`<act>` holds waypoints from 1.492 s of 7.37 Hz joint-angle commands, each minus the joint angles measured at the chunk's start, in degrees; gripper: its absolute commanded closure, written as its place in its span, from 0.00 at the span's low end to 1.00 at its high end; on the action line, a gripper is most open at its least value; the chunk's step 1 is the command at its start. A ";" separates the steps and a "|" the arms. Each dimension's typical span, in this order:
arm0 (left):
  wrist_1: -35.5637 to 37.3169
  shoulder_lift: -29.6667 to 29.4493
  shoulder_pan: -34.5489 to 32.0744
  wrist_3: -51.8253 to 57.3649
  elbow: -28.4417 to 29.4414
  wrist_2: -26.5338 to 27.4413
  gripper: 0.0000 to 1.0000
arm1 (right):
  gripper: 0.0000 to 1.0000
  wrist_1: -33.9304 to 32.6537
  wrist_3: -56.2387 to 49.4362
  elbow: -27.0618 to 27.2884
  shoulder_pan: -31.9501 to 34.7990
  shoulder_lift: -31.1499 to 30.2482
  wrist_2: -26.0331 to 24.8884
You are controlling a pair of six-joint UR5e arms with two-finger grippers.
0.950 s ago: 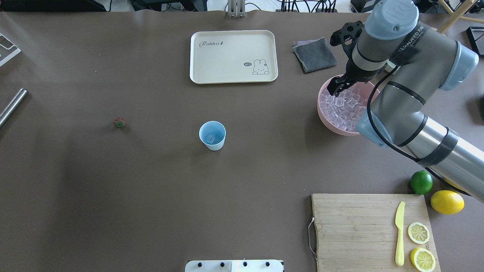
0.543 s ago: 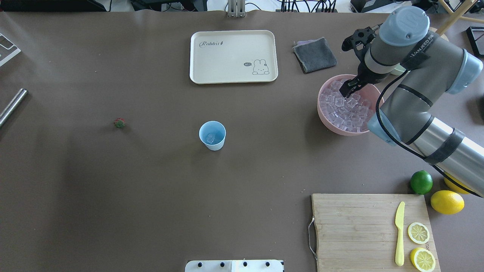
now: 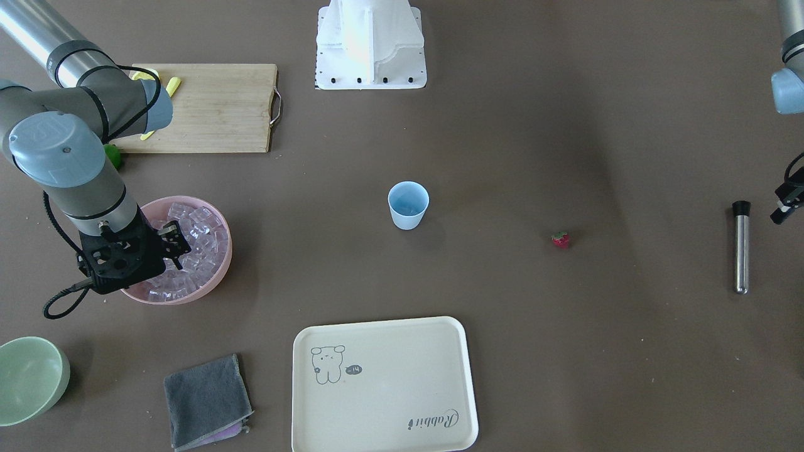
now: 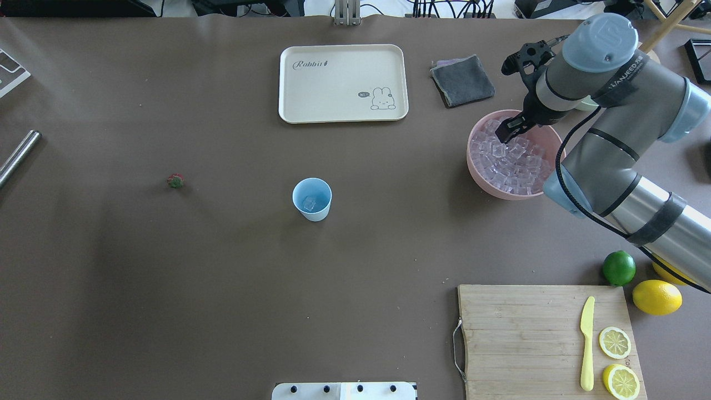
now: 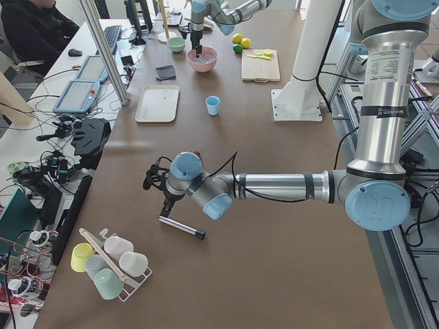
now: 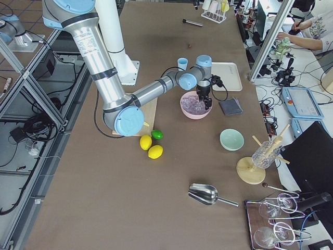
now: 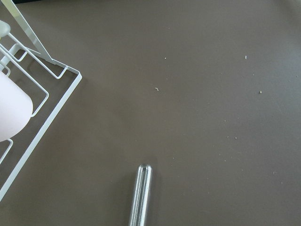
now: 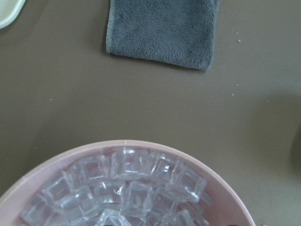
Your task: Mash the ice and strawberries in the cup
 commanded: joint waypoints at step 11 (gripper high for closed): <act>-0.40 -0.75 1.23 -3.00 0.11 1.69 0.03 | 0.58 0.73 0.29 0.97 -3.02 -2.62 -1.39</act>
